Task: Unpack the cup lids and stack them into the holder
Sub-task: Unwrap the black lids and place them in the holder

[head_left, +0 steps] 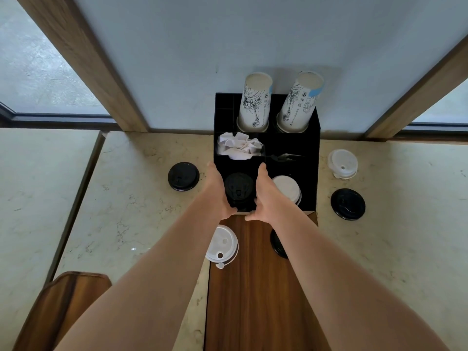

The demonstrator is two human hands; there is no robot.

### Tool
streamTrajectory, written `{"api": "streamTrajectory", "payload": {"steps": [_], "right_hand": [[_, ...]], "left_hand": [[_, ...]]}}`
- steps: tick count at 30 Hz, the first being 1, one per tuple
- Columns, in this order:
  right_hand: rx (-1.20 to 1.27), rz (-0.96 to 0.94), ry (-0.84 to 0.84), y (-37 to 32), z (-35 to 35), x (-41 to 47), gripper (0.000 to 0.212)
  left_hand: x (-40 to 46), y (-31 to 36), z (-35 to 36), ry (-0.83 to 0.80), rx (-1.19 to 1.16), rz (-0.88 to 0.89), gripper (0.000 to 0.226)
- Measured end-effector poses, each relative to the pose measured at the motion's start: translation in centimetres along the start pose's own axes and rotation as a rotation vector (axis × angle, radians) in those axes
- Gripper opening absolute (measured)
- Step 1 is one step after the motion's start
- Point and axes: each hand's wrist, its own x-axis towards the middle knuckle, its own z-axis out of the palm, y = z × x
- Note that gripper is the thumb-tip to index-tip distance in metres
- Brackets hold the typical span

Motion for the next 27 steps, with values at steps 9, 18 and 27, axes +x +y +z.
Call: {"api": "streamTrajectory", "payload": {"steps": [9, 18, 27], "right_hand": [[-0.162, -0.236, 0.063, 1.1, 0.0, -2.8, 0.084], [-0.639, -0.779, 0.166, 13.7, -2.9, -3.4, 0.016], [-0.510, -0.427, 0.113, 13.9, -0.9, -2.3, 0.051]], "left_hand": [[-3.3, -2.2, -0.3, 0.163, 0.337, 0.421, 0.060], [-4.4, -10.5, -11.0, 0.641, 0.269, 0.377, 0.016], [-4.1, -9.5, -10.4, 0.533, 0.049, 0.225, 0.030]]}}
